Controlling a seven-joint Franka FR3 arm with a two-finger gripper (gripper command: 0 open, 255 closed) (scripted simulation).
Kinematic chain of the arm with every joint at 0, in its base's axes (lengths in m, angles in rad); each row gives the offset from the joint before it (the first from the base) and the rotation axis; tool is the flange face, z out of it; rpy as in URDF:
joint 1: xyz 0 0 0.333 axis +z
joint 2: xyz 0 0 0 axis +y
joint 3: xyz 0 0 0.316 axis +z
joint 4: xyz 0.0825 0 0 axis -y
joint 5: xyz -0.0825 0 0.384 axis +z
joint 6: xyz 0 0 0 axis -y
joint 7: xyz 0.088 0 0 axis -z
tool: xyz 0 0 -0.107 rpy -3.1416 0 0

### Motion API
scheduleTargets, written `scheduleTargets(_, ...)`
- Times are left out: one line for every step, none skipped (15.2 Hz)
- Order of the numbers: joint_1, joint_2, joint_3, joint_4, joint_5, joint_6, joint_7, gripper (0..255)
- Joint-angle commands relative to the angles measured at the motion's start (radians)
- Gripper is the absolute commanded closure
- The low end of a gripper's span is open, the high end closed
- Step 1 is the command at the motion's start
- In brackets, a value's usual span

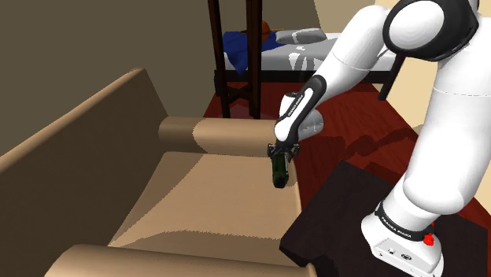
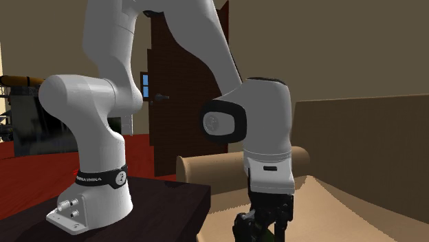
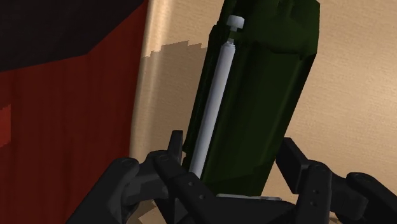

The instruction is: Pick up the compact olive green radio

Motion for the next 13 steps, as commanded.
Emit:
scheduleTargets(0.003,-0.032,-0.006,-0.005,-0.009,-0.027,0.008,255)
scheduleTargets(0.005,-0.048,-0.008,-0.007,-0.013,-0.040,0.012,255)
scheduleTargets(0.006,-0.064,-0.011,-0.009,-0.018,-0.054,0.017,255)
scheduleTargets(0.008,-0.079,-0.013,-0.011,-0.022,-0.068,0.021,255)
scheduleTargets(0.009,-0.094,-0.015,-0.012,-0.027,-0.082,0.025,255)
scheduleTargets(0.010,-0.110,-0.017,-0.013,-0.032,-0.096,0.030,255)
scheduleTargets(0.010,-0.125,-0.019,-0.014,-0.036,-0.110,0.034,255)
scheduleTargets(0.011,-0.140,-0.020,-0.014,-0.040,-0.124,0.038,255)
scheduleTargets(0.011,-0.154,-0.022,-0.015,-0.045,-0.139,0.042,255)
scheduleTargets(0.011,-0.169,-0.023,-0.015,-0.049,-0.153,0.046,255)
scheduleTargets(0.011,-0.183,-0.024,-0.015,-0.053,-0.168,0.049,255)
scheduleTargets(0.011,-0.186,-0.024,-0.015,-0.053,-0.170,0.050,255)
scheduleTargets(0.011,-0.186,-0.024,-0.015,-0.053,-0.170,0.050,255)
